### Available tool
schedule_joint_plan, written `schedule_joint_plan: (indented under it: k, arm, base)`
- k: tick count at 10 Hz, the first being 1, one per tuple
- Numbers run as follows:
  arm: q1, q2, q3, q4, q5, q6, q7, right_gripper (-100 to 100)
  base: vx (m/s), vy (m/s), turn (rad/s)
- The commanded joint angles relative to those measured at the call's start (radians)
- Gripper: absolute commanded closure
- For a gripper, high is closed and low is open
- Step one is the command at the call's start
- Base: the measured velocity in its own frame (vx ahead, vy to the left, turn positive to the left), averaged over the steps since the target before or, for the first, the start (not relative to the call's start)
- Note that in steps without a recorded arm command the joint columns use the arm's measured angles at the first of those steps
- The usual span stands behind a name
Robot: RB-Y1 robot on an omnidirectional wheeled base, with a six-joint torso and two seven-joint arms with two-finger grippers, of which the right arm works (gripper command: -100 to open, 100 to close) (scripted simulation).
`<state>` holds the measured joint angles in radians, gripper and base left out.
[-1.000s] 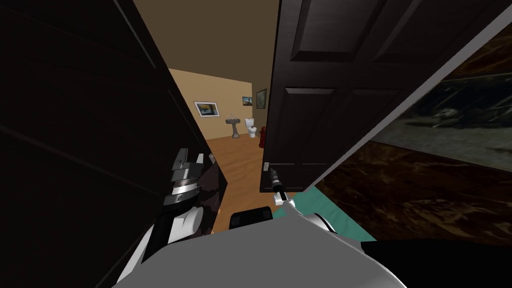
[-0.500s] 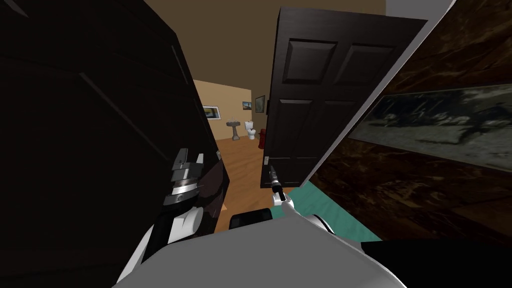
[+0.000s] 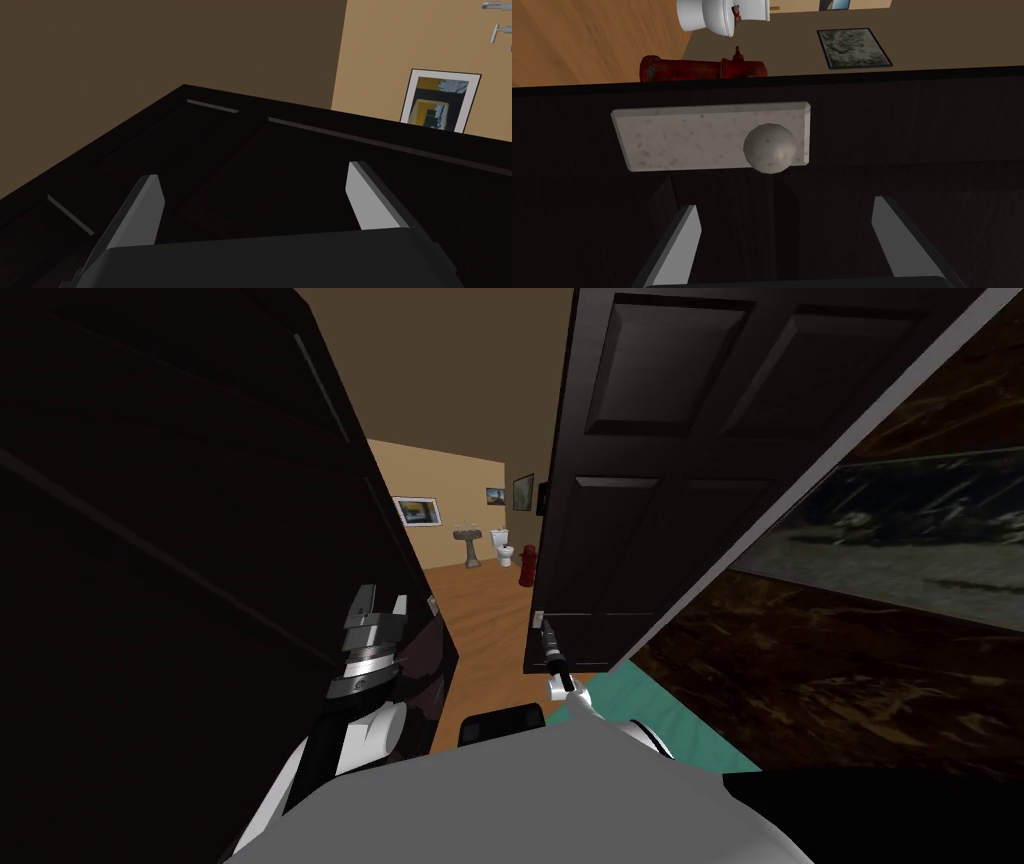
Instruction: Push the door open
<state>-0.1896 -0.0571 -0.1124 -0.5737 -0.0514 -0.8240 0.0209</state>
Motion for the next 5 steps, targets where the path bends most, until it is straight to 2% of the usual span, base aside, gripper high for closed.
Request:
schedule_joint_plan:
  k: [1, 3, 4, 5]
  arm:
    - [-0.002, 0.001, -0.004, 0.012, -0.002, -0.014, 0.002, -100]
    - [0.003, 0.009, -0.008, 0.014, -0.004, -0.025, 0.004, -100]
    - [0.005, 0.014, -0.009, 0.015, -0.004, -0.028, 0.005, -100]
    - [0.009, 0.012, -0.008, 0.01, -0.004, -0.023, 0.004, -100]
  base:
    - [0.227, -0.017, 0.034]
    - [0.235, -0.049, 0.038]
    - [0.218, 0.003, 0.007]
    - [0.085, 0.008, -0.009]
